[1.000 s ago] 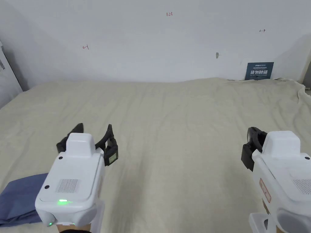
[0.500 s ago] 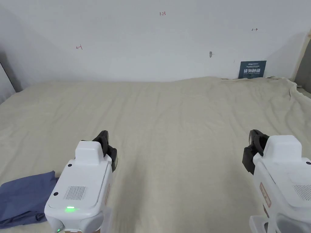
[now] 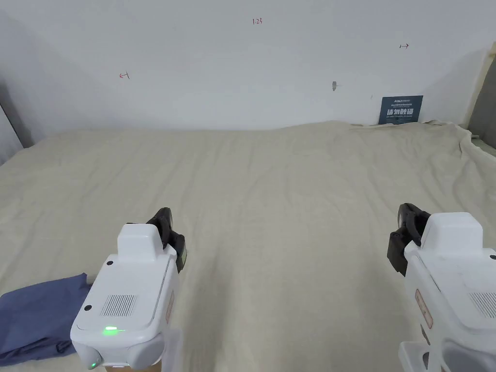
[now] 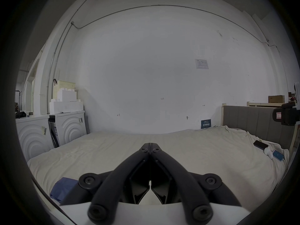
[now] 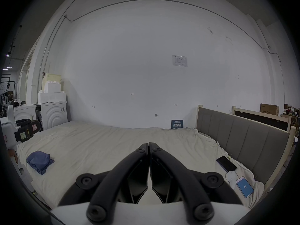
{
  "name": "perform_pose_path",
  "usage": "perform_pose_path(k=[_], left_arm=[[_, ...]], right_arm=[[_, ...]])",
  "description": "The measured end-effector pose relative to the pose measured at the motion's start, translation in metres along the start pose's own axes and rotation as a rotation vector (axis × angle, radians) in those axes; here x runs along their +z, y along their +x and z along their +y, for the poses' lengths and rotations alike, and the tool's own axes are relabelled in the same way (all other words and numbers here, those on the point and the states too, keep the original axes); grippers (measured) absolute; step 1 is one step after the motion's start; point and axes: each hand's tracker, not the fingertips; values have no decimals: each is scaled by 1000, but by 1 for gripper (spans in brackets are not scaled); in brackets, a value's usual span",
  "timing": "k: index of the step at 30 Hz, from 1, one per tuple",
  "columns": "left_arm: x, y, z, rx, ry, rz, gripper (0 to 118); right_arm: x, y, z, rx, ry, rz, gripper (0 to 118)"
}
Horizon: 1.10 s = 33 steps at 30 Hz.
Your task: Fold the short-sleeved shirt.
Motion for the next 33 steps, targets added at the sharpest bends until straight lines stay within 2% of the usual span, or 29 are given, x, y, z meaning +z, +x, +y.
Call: perform_pose_path(k=[33], left_arm=[[-2,-6,1,27,2,-7,0]], right_arm=[[4,-3,4,27,13,-6,0]])
